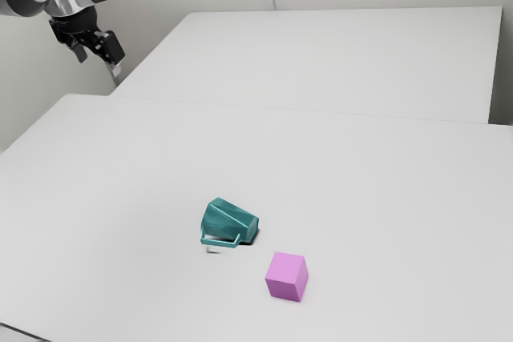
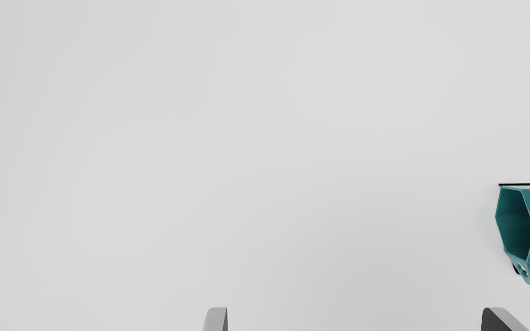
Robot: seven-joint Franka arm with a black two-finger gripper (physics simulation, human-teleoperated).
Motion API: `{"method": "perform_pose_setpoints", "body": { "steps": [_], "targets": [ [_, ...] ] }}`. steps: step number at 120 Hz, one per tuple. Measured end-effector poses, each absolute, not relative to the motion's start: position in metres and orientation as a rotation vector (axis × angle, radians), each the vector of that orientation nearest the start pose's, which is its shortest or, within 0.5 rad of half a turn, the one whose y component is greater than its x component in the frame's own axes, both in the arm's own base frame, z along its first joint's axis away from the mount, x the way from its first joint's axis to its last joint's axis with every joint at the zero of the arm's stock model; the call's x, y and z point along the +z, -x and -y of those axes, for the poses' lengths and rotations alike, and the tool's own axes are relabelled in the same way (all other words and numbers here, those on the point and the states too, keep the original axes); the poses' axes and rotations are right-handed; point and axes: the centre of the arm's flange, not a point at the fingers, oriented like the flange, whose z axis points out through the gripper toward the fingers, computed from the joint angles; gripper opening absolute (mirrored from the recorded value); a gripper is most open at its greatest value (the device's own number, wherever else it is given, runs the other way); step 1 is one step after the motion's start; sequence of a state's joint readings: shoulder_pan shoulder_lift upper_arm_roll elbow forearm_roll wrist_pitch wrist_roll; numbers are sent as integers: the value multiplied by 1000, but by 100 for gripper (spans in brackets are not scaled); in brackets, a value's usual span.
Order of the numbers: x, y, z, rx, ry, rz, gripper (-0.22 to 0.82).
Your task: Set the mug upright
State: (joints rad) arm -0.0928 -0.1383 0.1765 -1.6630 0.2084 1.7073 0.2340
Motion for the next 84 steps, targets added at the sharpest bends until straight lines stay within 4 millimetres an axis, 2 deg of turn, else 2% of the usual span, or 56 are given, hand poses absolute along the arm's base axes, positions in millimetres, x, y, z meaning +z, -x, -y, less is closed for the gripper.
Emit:
{"method": "perform_pose_setpoints", "body": {
  "steps": [28,39,48,60,84],
  "targets": [
    [665,-522,-73,-224,2920,-185,60],
    [659,-521,-83,-213,2932,-147,60],
    [651,-525,-80,-215,2995,-125,60],
    [615,-528,-79,-144,3117,-74,60],
    [513,-518,-84,135,3371,175,60]
  ]
}}
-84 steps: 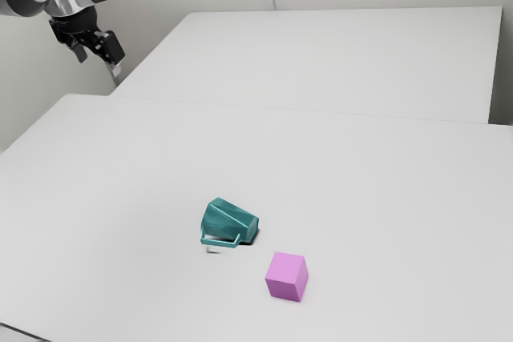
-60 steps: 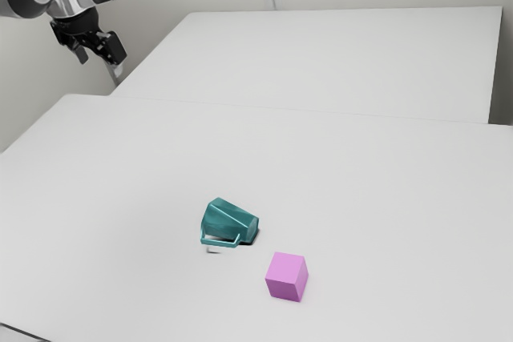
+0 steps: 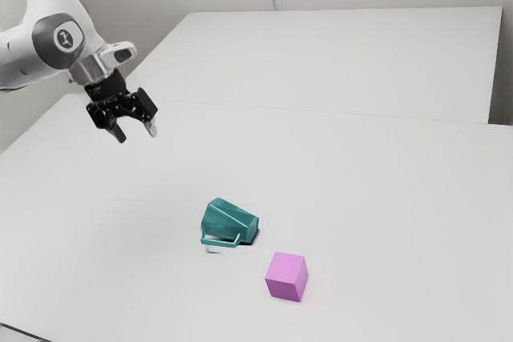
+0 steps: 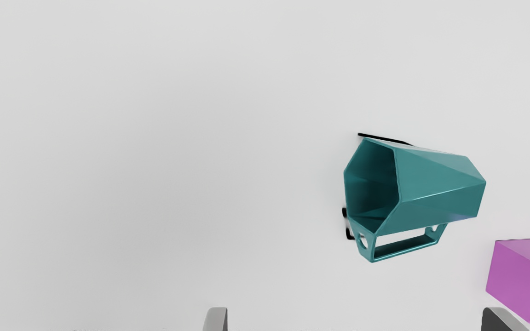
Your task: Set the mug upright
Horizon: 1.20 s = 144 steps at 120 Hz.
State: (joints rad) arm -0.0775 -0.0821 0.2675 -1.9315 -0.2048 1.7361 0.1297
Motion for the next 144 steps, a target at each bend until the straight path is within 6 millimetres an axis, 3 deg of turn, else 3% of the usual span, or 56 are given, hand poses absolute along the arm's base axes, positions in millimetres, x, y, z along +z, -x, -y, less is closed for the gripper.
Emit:
{"method": "perform_pose_setpoints", "body": {
  "steps": [18,36,49,66,101,144],
  "targets": [
    [458,-521,-87,299,3458,371,60],
    [421,-534,-88,371,3483,519,60],
    [392,-544,-73,434,3512,596,60],
    [356,-540,-57,559,3542,720,60],
    [310,-552,-51,651,3554,946,60],
    [280,-558,-22,739,3585,1111,60]
  ]
}}
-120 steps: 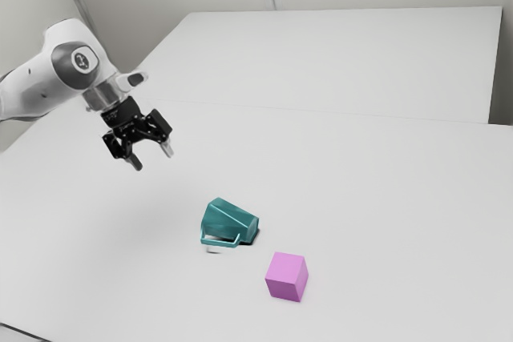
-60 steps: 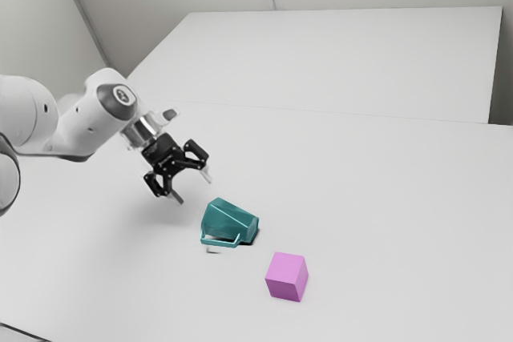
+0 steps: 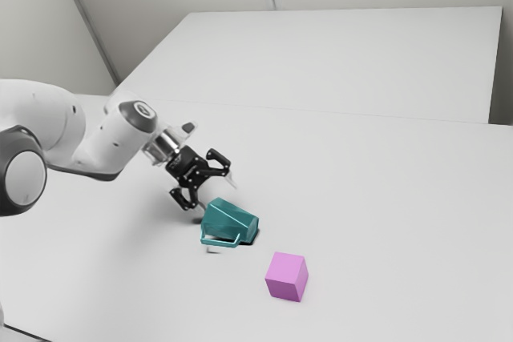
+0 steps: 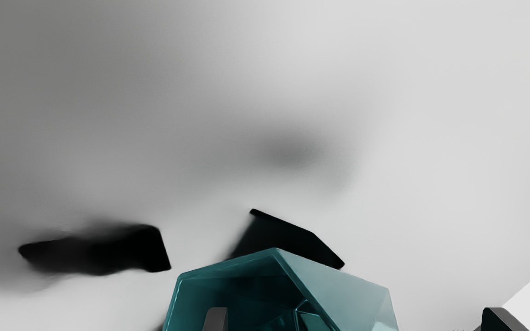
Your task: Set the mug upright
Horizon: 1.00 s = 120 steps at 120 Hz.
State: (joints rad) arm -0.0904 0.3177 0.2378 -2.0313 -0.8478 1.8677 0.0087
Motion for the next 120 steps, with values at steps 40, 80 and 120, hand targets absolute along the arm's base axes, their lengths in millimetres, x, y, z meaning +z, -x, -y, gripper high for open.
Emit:
{"method": "perform_pose_setpoints", "body": {
  "steps": [40,80,120],
  "targets": [
    [274,-560,-7,-502,-2304,-706,23],
    [287,-570,-6,-473,-2314,-705,-11],
    [352,-568,16,-378,-2497,-572,-17]
  ]
}}
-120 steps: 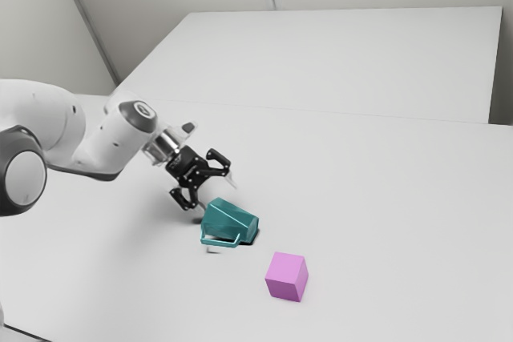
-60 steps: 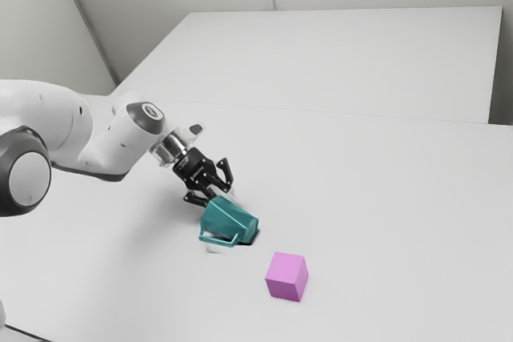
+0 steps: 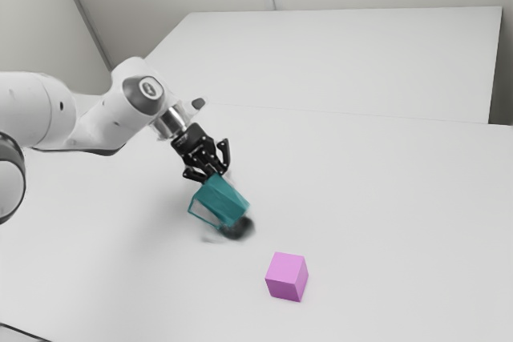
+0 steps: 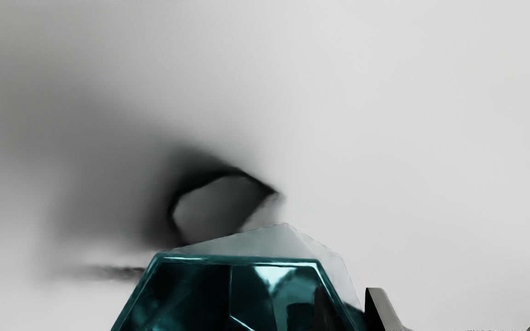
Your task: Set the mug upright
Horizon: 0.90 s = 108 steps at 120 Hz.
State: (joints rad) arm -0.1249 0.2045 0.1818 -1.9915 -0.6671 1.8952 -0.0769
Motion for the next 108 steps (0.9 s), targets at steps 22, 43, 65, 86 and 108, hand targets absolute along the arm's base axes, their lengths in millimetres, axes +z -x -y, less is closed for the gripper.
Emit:
{"method": "perform_pose_setpoints", "body": {
  "steps": [22,43,65,86,108],
  "targets": [
    [409,-560,11,-221,-2787,-425,-17],
    [425,-552,13,-92,-3051,-261,-17],
    [415,-539,24,5,-3186,-128,-17],
    [400,-533,35,65,-3233,-50,-17],
    [376,-534,44,67,-3256,-10,-17]
  ]
}}
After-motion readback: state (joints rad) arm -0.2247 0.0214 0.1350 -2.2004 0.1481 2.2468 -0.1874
